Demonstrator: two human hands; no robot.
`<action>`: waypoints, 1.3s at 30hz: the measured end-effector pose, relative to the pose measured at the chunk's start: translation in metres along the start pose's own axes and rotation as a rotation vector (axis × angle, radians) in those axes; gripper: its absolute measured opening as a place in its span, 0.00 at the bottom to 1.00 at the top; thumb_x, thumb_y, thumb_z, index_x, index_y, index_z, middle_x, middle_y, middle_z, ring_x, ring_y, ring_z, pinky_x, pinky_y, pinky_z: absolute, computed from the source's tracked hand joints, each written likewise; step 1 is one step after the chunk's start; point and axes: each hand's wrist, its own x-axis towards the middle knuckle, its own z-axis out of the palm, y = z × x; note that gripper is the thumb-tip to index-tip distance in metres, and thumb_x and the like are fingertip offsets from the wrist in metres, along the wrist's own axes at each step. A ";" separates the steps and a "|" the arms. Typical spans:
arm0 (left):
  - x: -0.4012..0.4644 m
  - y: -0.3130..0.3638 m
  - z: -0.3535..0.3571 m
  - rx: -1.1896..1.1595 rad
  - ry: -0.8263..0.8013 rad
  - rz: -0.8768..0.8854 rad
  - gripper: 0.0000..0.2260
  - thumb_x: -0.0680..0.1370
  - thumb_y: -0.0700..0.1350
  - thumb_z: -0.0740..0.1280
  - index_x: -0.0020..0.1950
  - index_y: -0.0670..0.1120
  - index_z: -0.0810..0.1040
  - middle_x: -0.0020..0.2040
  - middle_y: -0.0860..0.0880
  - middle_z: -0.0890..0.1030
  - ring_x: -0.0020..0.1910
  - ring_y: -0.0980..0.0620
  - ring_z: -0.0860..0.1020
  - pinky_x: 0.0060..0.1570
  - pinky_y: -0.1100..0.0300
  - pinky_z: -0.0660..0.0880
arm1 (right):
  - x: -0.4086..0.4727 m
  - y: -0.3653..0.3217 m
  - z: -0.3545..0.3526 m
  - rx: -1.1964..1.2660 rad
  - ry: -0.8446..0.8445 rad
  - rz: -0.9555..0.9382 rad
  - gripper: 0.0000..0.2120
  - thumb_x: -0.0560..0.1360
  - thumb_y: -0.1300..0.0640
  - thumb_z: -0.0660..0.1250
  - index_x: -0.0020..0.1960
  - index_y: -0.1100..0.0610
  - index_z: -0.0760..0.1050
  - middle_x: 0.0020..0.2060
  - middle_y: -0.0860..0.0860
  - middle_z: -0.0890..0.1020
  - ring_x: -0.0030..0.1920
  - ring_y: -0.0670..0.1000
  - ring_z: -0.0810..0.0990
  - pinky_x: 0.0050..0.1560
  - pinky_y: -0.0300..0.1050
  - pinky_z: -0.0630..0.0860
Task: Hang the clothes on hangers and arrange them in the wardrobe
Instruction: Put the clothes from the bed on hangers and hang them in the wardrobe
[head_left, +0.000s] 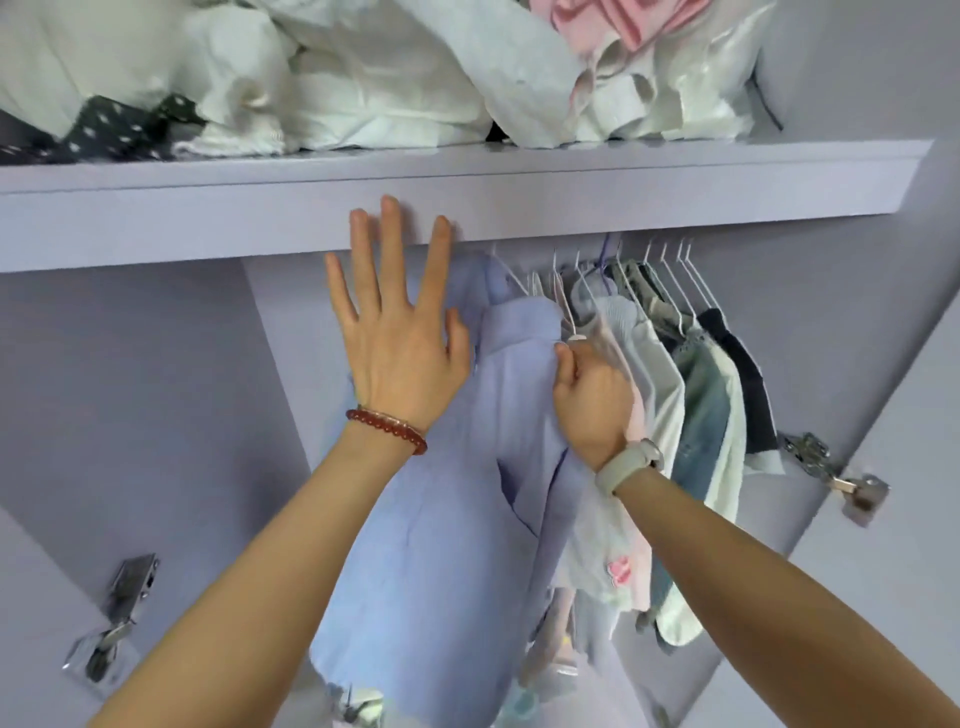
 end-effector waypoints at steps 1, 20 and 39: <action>0.006 0.000 0.006 0.032 -0.036 -0.011 0.30 0.71 0.42 0.63 0.73 0.45 0.61 0.72 0.34 0.58 0.72 0.33 0.54 0.69 0.39 0.49 | 0.013 0.001 0.003 -0.032 0.005 0.024 0.16 0.80 0.54 0.53 0.51 0.64 0.75 0.41 0.63 0.81 0.43 0.63 0.79 0.37 0.48 0.68; -0.006 0.000 0.005 0.026 -0.148 -0.057 0.32 0.71 0.42 0.64 0.74 0.47 0.58 0.75 0.39 0.55 0.73 0.36 0.51 0.69 0.38 0.49 | 0.009 0.011 0.015 -0.011 -0.292 0.221 0.16 0.79 0.57 0.53 0.64 0.60 0.67 0.59 0.60 0.75 0.57 0.63 0.74 0.51 0.50 0.69; -0.334 0.184 -0.079 -0.665 -1.040 0.201 0.19 0.69 0.37 0.70 0.60 0.41 0.77 0.63 0.41 0.75 0.64 0.42 0.72 0.62 0.40 0.65 | -0.394 0.104 -0.215 -0.533 -0.357 0.685 0.21 0.79 0.54 0.54 0.71 0.54 0.61 0.71 0.50 0.63 0.73 0.50 0.56 0.72 0.46 0.51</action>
